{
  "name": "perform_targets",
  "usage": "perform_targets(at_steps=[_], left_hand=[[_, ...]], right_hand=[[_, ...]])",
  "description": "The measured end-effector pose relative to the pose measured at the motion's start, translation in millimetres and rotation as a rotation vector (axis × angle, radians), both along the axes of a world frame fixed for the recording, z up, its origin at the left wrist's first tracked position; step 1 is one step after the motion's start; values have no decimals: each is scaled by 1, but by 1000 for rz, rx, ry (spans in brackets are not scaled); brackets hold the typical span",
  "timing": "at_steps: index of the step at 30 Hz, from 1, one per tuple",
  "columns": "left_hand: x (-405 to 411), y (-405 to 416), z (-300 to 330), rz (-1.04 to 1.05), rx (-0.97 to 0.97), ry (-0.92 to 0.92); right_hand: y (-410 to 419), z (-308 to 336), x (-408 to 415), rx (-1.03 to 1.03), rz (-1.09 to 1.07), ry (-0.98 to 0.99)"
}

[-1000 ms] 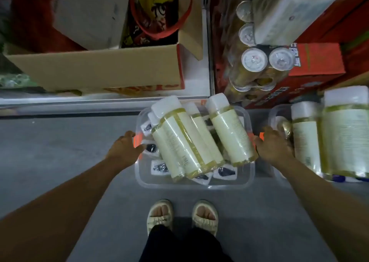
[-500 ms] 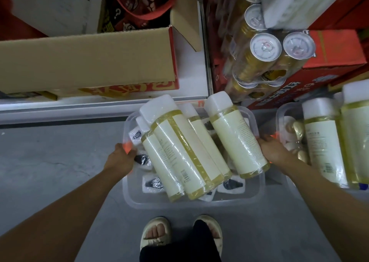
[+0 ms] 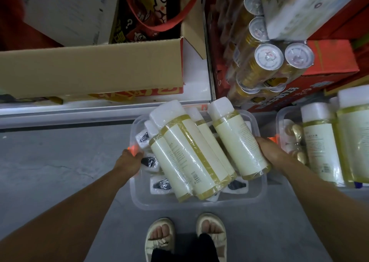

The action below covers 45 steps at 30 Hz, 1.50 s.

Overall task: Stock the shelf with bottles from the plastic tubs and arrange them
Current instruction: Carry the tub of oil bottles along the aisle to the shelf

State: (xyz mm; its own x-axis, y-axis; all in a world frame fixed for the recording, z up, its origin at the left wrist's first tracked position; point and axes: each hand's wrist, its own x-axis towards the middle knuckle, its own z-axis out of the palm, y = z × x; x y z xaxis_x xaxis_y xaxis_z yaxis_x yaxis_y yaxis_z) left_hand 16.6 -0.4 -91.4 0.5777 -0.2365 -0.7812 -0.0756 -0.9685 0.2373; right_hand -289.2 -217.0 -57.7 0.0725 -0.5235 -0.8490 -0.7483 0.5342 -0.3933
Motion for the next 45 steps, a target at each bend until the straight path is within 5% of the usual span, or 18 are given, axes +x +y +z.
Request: perform_targets(at_steps=[15,45], left_hand=[[-14,-2,-4,225,-59,-19],[8,12,-31,-39,-34,-104]], right_hand=[[-9,-10,3,21,-28,-9],[-7,-29,-6,-110,15,96]])
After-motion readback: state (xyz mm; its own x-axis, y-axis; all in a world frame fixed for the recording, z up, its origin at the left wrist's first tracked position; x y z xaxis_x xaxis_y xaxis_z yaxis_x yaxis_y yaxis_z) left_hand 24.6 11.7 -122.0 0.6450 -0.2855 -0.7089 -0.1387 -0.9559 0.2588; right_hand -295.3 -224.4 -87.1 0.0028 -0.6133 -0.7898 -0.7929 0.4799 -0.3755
